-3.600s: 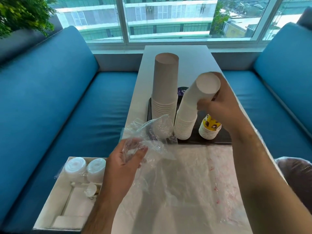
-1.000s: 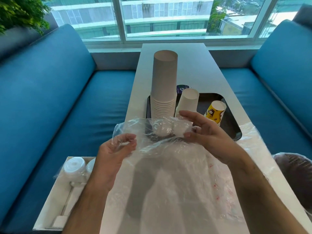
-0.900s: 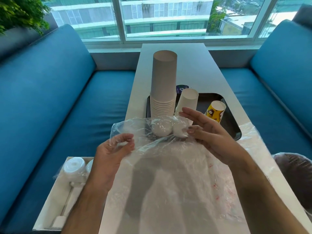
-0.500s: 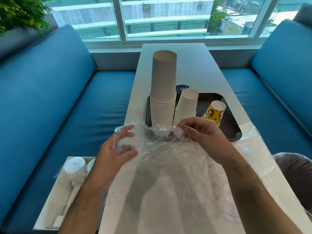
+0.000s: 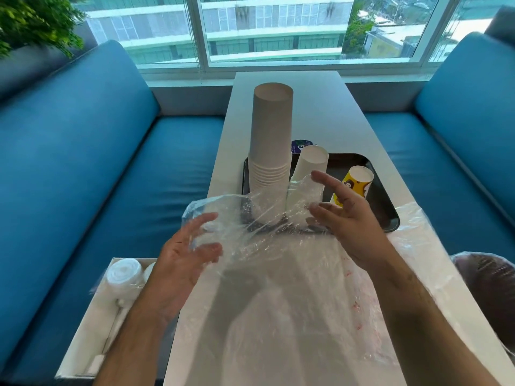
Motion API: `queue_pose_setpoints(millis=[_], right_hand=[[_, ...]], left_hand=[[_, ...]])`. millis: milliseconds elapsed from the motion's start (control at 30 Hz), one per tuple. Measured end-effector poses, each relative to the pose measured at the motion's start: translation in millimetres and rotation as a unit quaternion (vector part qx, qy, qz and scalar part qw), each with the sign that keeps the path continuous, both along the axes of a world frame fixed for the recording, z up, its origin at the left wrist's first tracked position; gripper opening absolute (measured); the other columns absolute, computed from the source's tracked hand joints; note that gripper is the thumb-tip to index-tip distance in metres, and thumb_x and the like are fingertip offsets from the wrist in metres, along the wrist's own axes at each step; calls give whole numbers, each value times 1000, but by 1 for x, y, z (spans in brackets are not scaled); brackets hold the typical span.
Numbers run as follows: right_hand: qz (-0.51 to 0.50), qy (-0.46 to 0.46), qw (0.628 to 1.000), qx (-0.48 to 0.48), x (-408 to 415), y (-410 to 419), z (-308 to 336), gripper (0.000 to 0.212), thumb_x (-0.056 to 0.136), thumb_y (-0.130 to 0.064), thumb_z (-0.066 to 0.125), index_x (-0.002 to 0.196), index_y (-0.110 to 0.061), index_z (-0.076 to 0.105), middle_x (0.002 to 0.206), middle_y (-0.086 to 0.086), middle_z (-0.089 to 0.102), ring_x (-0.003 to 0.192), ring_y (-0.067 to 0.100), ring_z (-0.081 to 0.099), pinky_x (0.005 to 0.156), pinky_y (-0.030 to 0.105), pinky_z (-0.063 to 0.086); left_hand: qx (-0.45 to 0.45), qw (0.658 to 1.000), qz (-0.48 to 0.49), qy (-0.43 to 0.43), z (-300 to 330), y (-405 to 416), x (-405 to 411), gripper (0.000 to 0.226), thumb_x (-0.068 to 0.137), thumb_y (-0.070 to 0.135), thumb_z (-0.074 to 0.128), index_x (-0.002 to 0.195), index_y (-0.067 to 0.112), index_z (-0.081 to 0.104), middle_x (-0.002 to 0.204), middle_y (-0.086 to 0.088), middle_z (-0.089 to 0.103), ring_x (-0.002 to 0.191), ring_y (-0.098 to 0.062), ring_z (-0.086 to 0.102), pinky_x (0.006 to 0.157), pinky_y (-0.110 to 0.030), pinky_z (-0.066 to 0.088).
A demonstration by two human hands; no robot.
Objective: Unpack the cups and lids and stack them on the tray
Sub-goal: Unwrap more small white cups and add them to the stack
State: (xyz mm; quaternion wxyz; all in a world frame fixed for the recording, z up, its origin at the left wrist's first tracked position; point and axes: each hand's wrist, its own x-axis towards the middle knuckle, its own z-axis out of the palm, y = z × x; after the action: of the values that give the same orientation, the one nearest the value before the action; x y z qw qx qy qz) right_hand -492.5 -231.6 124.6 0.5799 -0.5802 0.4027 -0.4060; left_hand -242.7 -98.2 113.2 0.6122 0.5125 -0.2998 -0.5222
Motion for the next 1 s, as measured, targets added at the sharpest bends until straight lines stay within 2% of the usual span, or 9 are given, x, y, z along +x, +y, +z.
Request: queue_pose_setpoints(millis=[67, 167, 300, 433, 567, 667, 800, 900, 1000], right_hand=[[28, 18, 999, 3, -1, 0, 1, 59, 90, -12, 72, 134, -48, 57, 146, -19, 50, 116, 15, 65, 90, 27, 58], [85, 30, 996, 6, -4, 0, 2, 70, 88, -4, 73, 136, -51, 55, 150, -15, 47, 117, 24, 65, 94, 36, 58], [96, 35, 995, 7, -11, -1, 7, 80, 85, 2, 73, 140, -51, 49, 154, -12, 42, 110, 19, 67, 88, 30, 59], [56, 23, 998, -1, -16, -2, 5, 80, 87, -2, 72, 142, -53, 44, 150, -9, 48, 106, 18, 70, 96, 34, 57], [75, 21, 997, 0, -18, 0, -1, 58, 88, -5, 73, 130, -42, 60, 146, -16, 51, 109, 17, 70, 100, 36, 54], [111, -4, 993, 30, -19, 1, -5, 41, 88, 2, 69, 118, -26, 71, 127, -12, 67, 106, 26, 70, 89, 36, 59], [142, 27, 989, 42, -18, 1, -2, 61, 86, 3, 70, 131, -36, 63, 122, -18, 68, 94, 30, 70, 75, 33, 59], [184, 41, 981, 53, -19, 0, 2, 79, 82, 8, 72, 140, -43, 53, 132, -27, 60, 100, 34, 70, 70, 32, 60], [225, 65, 971, 56, -18, 1, 8, 89, 81, 7, 74, 143, -49, 44, 148, -26, 41, 106, 27, 71, 67, 32, 61]], left_hand=[[17, 998, -50, 17, 0, -2, 1, 53, 63, 28, 93, 113, 25, 76, 111, -7, 68, 78, -18, 65, 78, -29, 57], [29, 997, -60, -26, 1, -6, 2, 47, 77, 16, 78, 122, 24, 71, 124, -8, 64, 75, -19, 64, 74, -30, 55], [26, 997, -35, -67, -1, -10, 6, 64, 72, 4, 81, 130, 24, 64, 129, 3, 65, 72, -16, 65, 72, -23, 54], [26, 998, -2, -64, -4, -10, 11, 59, 72, 9, 71, 128, 27, 65, 129, 7, 67, 80, -15, 66, 90, -28, 55], [25, 997, 10, -66, -5, -10, 11, 55, 74, 13, 71, 127, 25, 67, 126, 3, 68, 83, -16, 68, 90, -26, 57], [22, 999, 3, -29, -6, -11, 14, 57, 67, 32, 88, 120, 17, 72, 124, -6, 69, 79, -19, 70, 78, -26, 59], [12, 999, 18, -31, -5, -14, 20, 68, 40, 59, 97, 94, 20, 81, 114, -5, 73, 85, -20, 71, 71, -28, 59], [10, 998, 54, -34, -3, -19, 23, 76, 31, 62, 97, 90, 17, 81, 108, -3, 76, 91, -17, 71, 78, -30, 59], [28, 995, 84, -35, 0, -24, 23, 77, 30, 60, 97, 90, 15, 80, 101, -5, 76, 92, -19, 71, 87, -40, 56]])
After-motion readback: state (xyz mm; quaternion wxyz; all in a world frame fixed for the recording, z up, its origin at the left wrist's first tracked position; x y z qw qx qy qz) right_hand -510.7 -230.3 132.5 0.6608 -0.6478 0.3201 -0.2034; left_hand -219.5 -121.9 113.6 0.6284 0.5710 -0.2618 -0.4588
